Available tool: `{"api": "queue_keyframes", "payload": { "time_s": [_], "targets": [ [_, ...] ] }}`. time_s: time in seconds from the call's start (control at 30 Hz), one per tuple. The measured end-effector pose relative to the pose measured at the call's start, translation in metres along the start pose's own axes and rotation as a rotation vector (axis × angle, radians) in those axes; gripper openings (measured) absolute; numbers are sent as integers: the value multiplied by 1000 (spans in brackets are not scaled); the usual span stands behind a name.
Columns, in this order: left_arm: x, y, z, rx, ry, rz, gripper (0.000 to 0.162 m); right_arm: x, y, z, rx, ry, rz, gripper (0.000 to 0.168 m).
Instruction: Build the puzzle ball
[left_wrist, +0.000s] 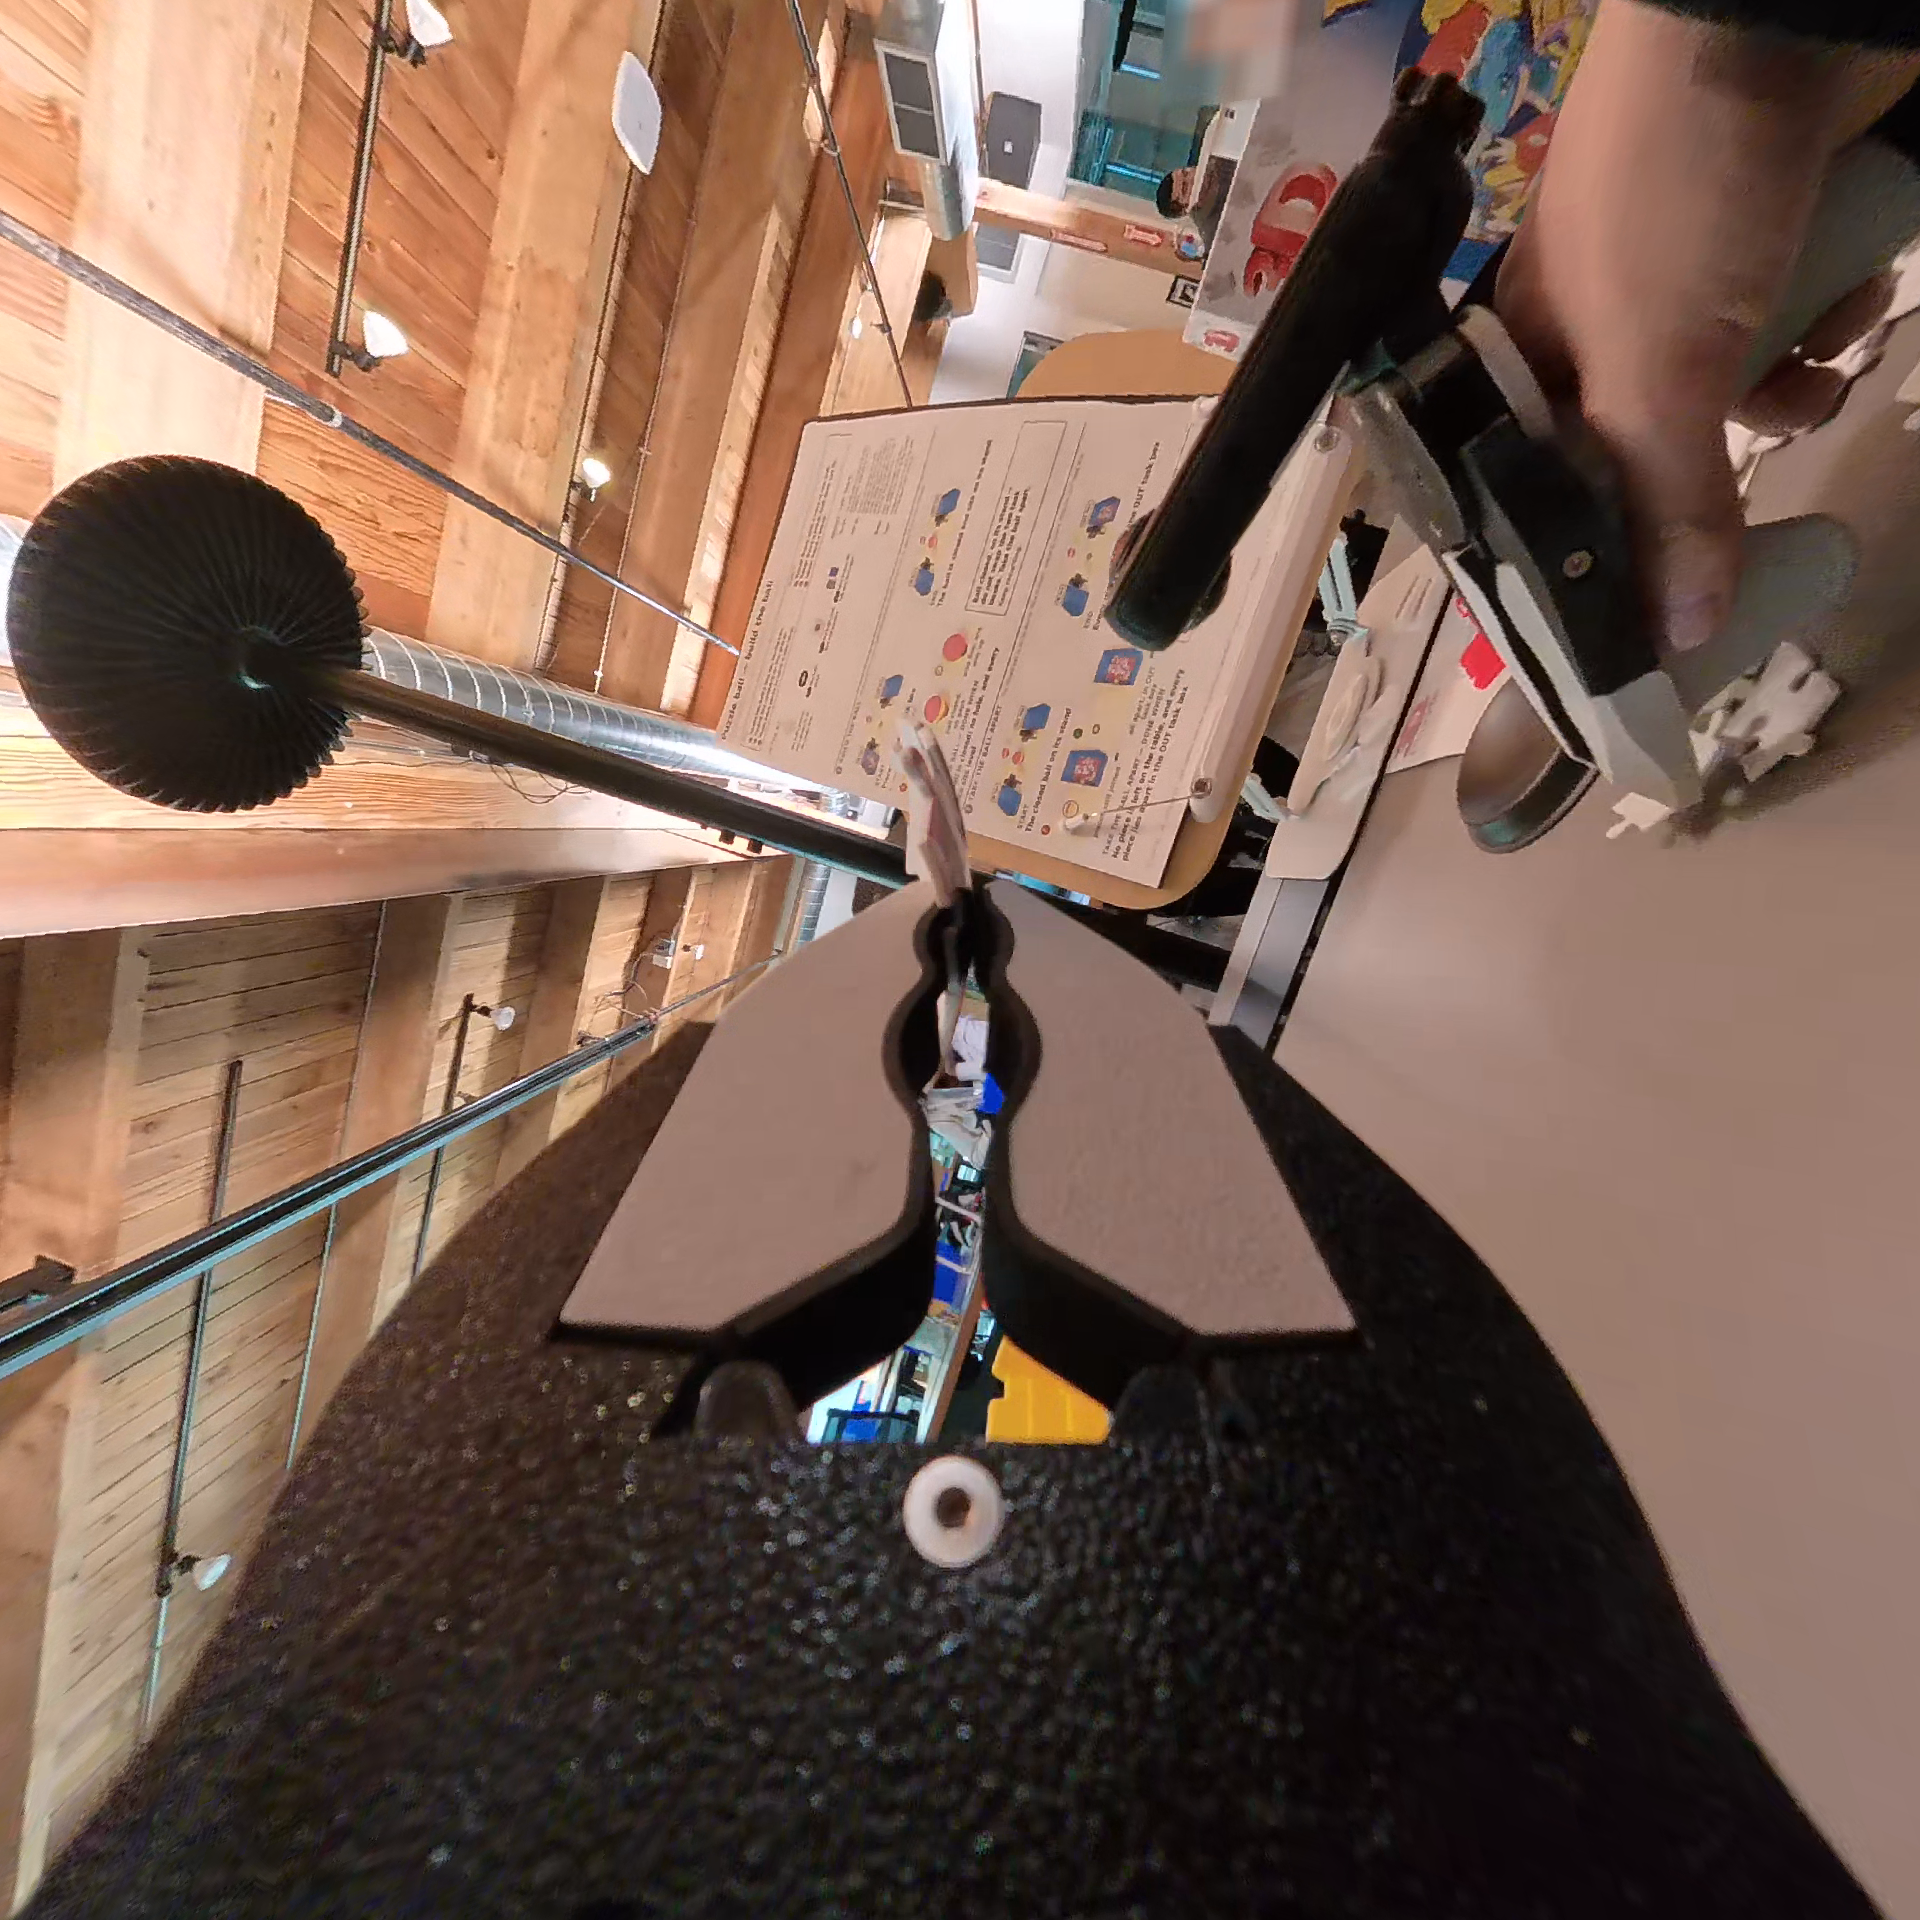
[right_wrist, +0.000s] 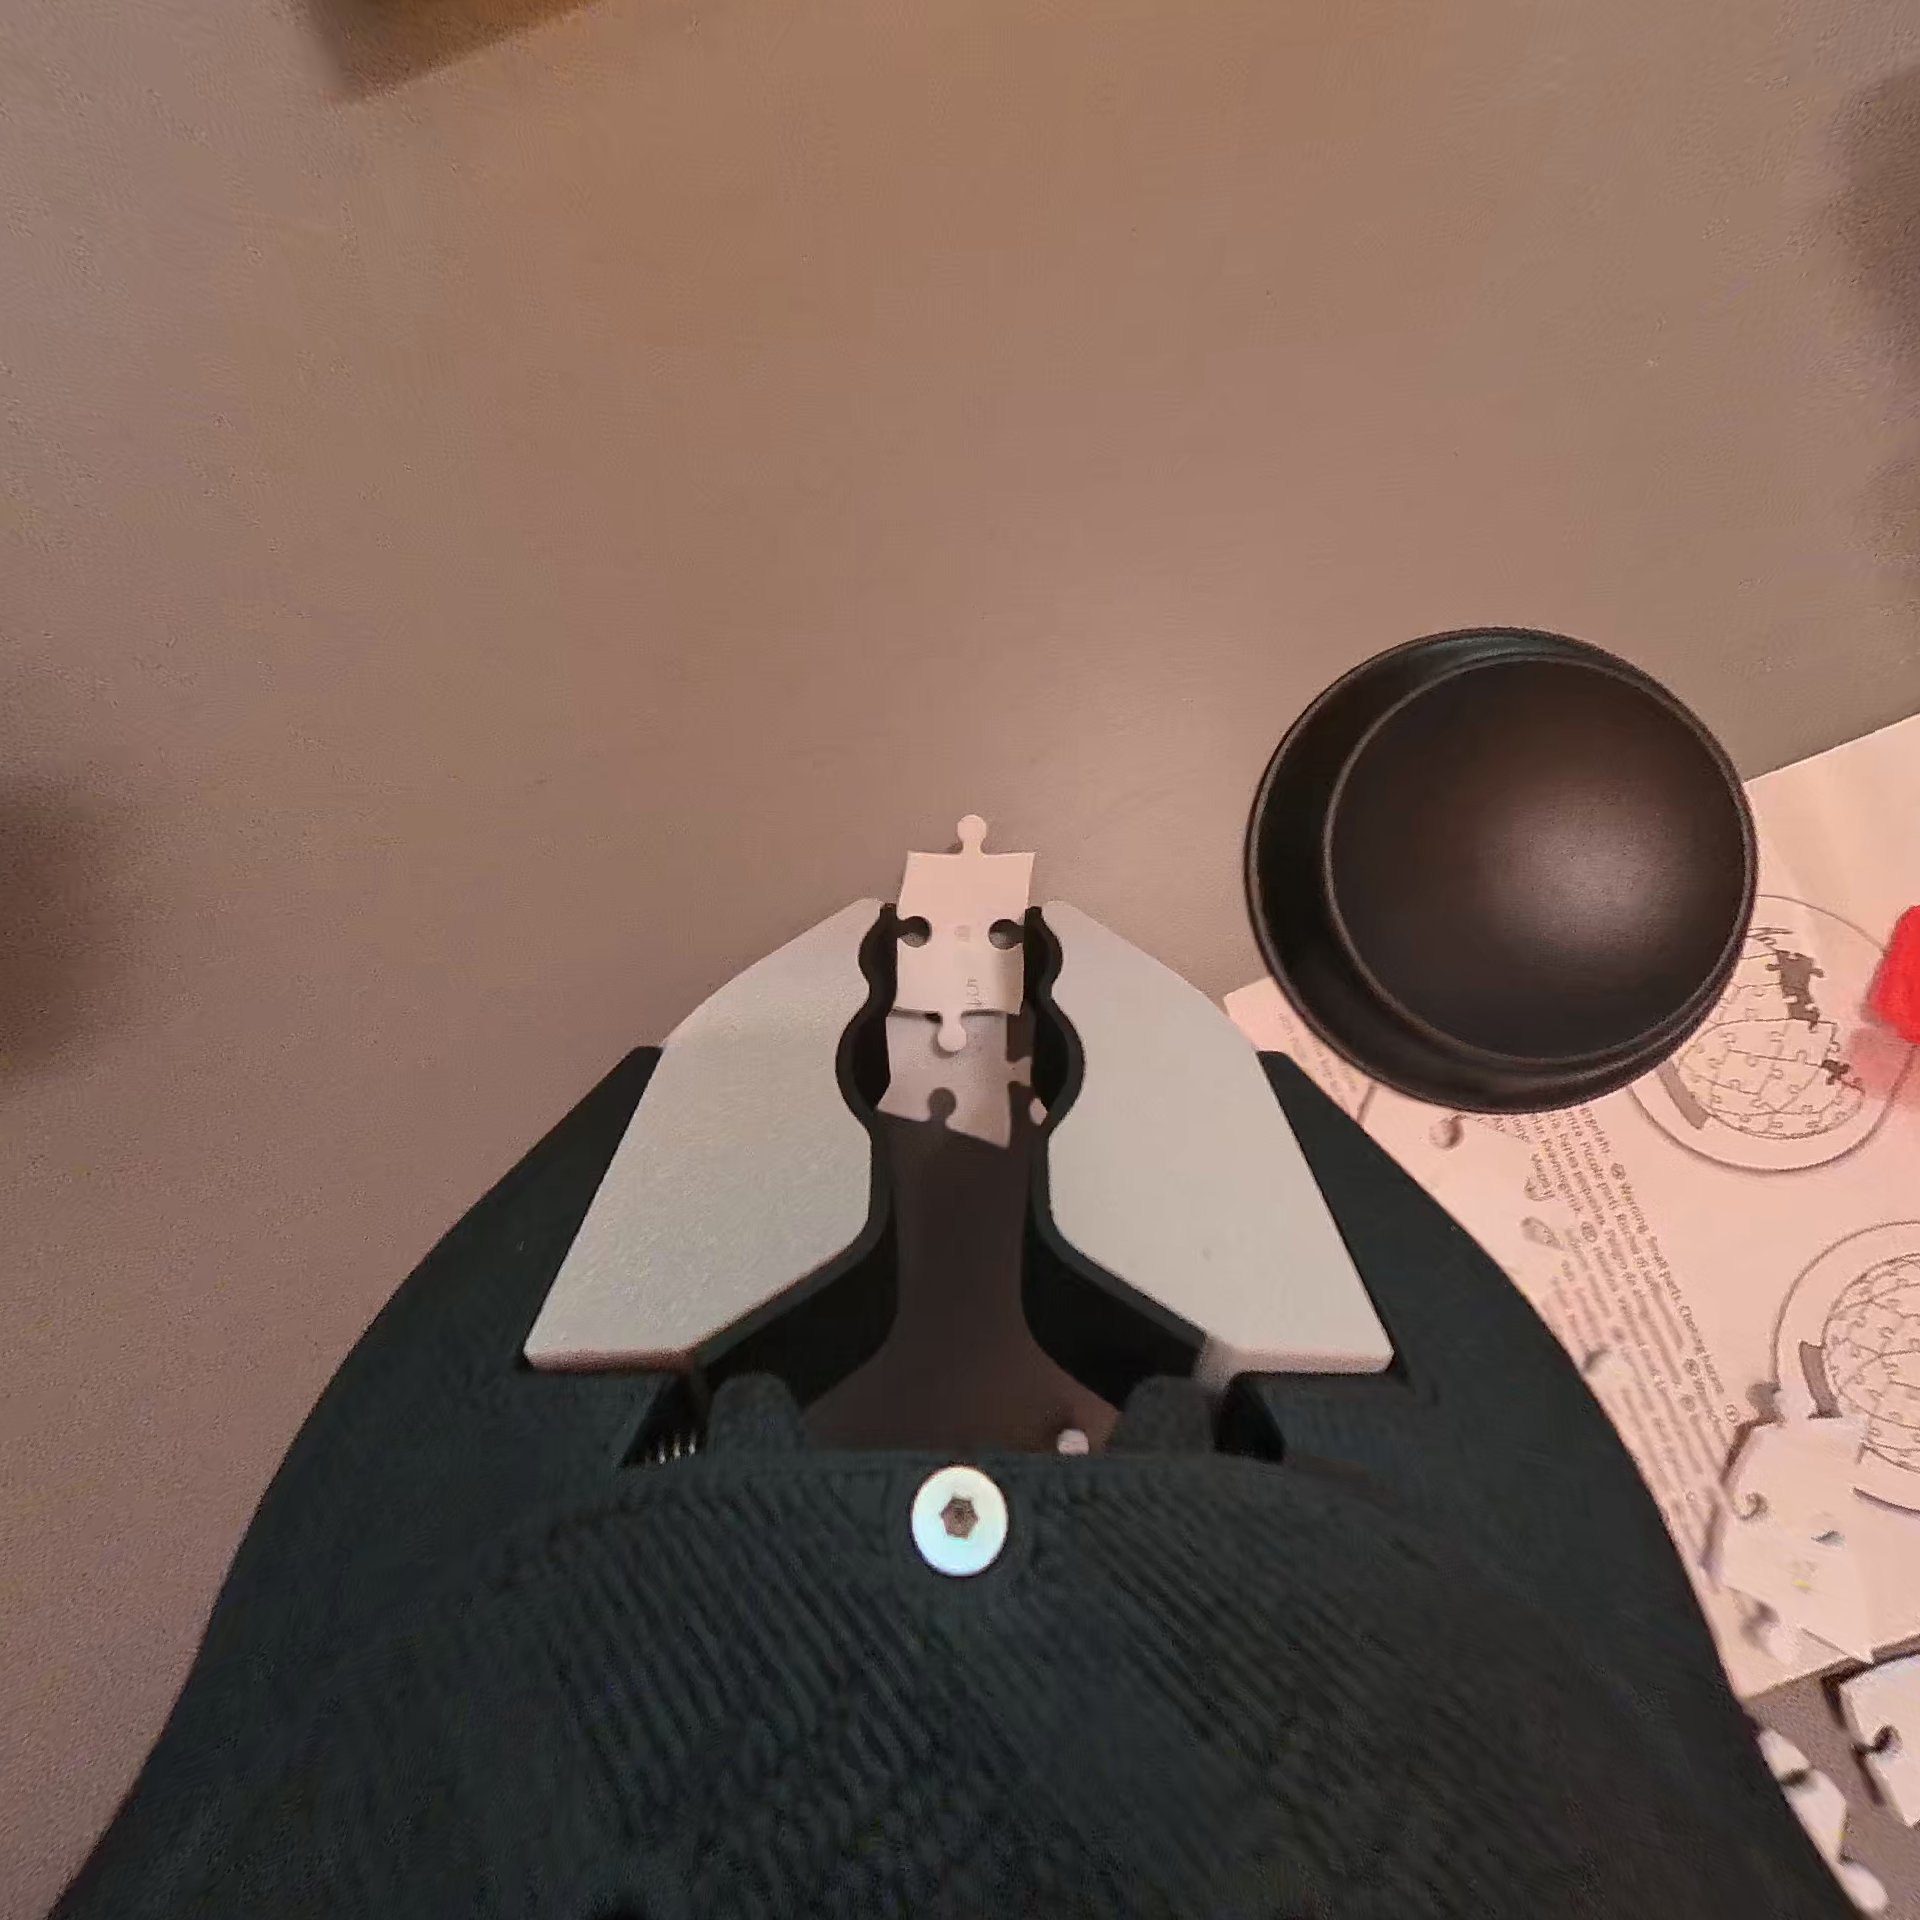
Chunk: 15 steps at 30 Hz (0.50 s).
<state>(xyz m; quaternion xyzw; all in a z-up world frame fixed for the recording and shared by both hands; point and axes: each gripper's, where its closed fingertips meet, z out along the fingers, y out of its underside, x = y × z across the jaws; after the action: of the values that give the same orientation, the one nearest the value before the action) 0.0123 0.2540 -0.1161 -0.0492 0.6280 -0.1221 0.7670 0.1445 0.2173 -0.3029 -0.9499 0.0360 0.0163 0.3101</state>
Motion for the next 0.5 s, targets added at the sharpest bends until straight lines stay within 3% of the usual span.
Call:
{"api": "queue_keyframes", "payload": {
  "time_s": [0.13,0.27,0.5],
  "targets": [
    [-1,-1,1,-6,-23,21,2,-7,0,-2,17,-4,-8,23],
    [0,2,1,-30,-20,49,2,-19,-17,-12,148,-90,48,23],
    [10,18,5,-103,6,88,2,-61,-57,-54,498,-471,298,23]
  ]
}}
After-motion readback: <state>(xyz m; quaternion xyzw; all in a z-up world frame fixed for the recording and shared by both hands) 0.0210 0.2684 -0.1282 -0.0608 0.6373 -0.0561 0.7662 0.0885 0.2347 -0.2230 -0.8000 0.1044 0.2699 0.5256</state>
